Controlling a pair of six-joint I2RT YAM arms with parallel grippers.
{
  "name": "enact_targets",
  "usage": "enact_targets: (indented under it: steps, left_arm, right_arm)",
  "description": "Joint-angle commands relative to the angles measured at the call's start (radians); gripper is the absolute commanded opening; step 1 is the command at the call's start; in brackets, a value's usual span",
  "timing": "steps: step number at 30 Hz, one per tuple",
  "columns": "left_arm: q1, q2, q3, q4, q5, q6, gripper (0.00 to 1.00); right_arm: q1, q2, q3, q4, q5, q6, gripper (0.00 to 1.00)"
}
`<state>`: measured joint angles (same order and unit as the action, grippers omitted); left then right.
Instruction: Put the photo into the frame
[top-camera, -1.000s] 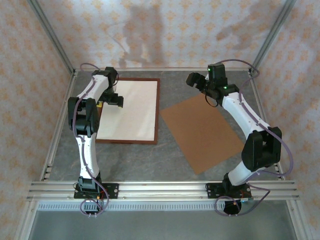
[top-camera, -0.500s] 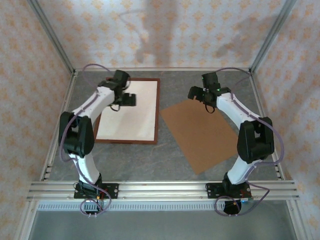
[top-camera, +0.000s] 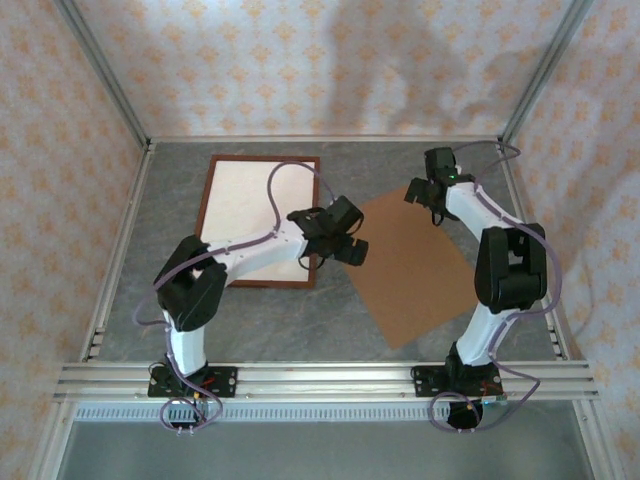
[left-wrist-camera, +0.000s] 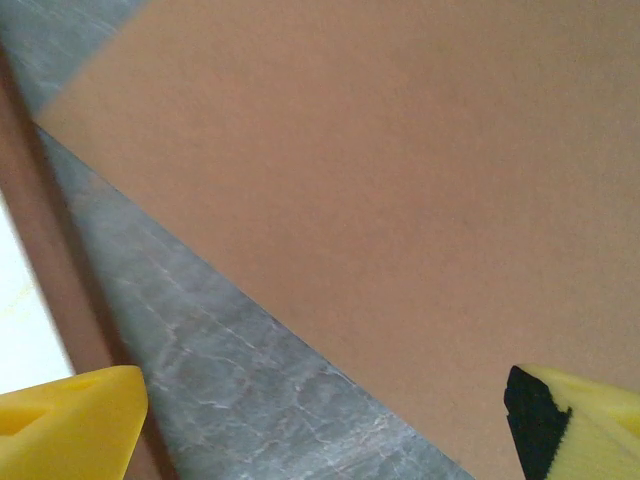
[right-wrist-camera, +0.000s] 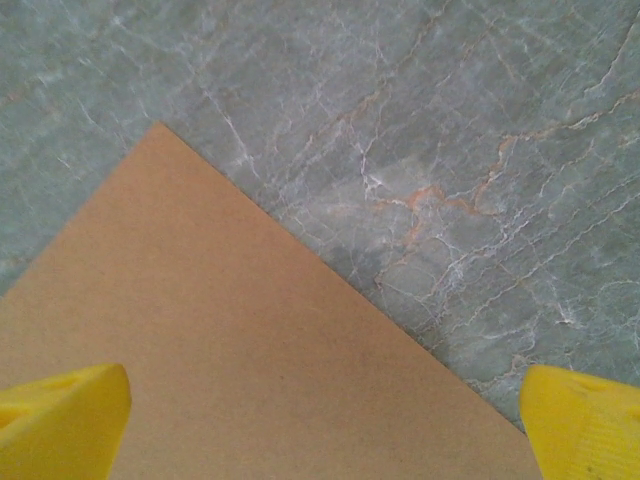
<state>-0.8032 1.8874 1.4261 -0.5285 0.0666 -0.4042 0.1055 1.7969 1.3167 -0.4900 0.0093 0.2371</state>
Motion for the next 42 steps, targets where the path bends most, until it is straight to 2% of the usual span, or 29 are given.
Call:
enact_targets:
  steps: [1, 8, 23, 30, 36, 42]
  left_arm:
    - [-0.019, 0.016, 0.029, -0.006, -0.014, -0.038, 0.93]
    - [-0.042, 0.094, 0.055, 0.004, 0.021, -0.041, 0.93]
    - [-0.047, 0.197, 0.157, -0.067, 0.049, -0.048, 0.93]
    - [-0.044, 0.178, 0.106, -0.055, -0.003, -0.081, 0.93]
    - [-0.03, 0.178, 0.05, 0.004, 0.062, -0.118, 0.93]
    - [-0.027, 0.209, 0.062, 0.04, 0.109, -0.124, 0.93]
  right_arm:
    - [-0.017, 0.025, 0.004, -0.053, 0.033, -0.028, 0.99]
    - [-0.03, 0.024, -0.015, -0.047, -0.04, -0.004, 0.99]
    - [-0.053, 0.083, 0.034, -0.117, -0.047, -0.019, 0.99]
    - [-0.098, 0.177, 0.094, -0.15, -0.115, -0.008, 0.99]
    - [-0.1, 0.205, 0.093, -0.168, -0.148, 0.008, 1.0]
    - [-0.102, 0.163, 0.008, -0.148, -0.197, 0.047, 1.0]
